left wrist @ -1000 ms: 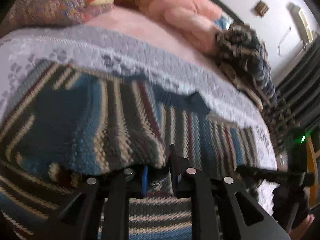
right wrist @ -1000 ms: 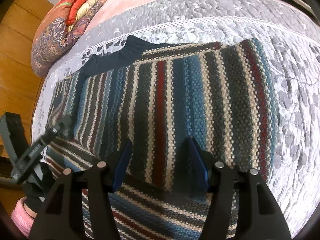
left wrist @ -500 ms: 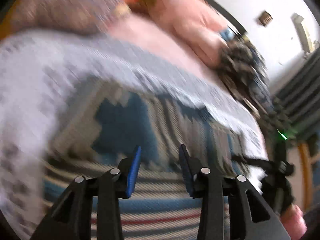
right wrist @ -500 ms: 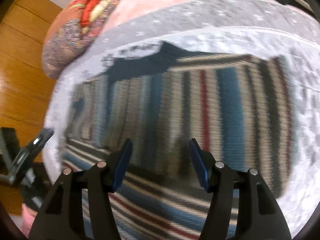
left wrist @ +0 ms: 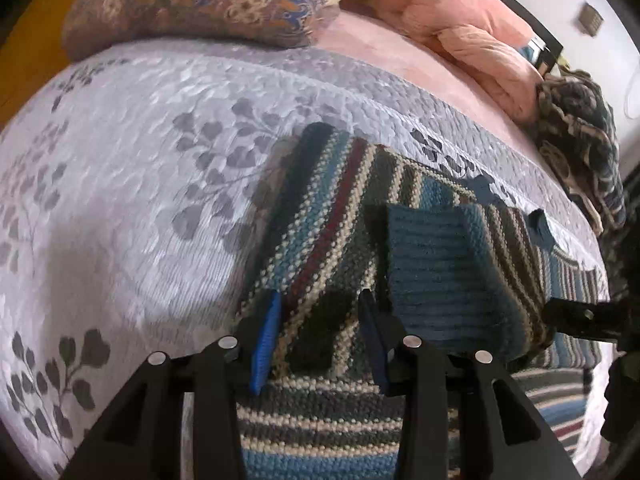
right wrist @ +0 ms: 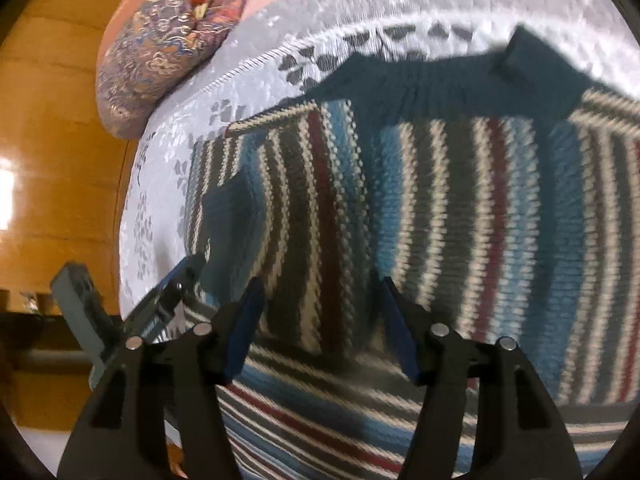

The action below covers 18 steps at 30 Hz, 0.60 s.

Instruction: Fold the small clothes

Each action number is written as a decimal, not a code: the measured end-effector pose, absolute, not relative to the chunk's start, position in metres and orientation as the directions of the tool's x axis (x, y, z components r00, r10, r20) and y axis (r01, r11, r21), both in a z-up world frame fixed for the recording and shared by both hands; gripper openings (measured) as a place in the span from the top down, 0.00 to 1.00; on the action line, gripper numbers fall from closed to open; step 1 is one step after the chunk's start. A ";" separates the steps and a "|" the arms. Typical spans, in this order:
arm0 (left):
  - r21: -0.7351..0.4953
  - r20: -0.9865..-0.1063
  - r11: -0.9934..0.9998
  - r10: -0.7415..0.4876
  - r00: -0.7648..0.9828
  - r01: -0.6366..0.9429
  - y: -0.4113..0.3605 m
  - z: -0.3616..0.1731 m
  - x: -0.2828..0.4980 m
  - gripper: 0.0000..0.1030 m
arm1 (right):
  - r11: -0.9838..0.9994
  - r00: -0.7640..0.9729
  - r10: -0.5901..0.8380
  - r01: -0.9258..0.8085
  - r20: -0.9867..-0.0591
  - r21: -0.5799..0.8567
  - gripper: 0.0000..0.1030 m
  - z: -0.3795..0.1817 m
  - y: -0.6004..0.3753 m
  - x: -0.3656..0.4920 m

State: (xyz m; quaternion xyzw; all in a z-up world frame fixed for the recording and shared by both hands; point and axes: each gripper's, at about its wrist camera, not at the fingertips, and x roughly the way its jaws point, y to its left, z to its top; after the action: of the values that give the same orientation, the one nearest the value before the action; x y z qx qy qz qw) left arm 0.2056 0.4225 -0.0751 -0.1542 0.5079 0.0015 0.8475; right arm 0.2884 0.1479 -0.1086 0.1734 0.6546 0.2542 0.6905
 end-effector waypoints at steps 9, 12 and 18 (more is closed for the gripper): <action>-0.321 -0.816 0.930 -0.177 0.551 -0.177 0.431 -0.054 0.206 0.62 | 0.835 0.106 0.534 -0.219 -0.839 0.504 0.82 -0.078 0.145 0.281; -0.252 -0.846 0.953 -0.133 0.516 -0.169 0.422 -0.060 0.211 0.62 | 0.871 0.088 0.473 -0.197 -0.877 0.450 0.78 -0.090 0.143 0.284; -0.268 -0.856 0.947 -0.150 0.495 -0.176 0.424 -0.073 0.213 0.63 | 0.925 0.199 0.348 -0.230 -0.916 0.302 0.65 -0.067 0.147 0.277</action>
State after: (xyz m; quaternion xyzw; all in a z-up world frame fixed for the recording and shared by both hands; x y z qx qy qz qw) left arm 0.2126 0.4243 -0.0728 -0.1621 0.5025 0.0077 0.8492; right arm 0.2774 0.1466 -0.0675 0.0489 0.6045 0.1871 0.7728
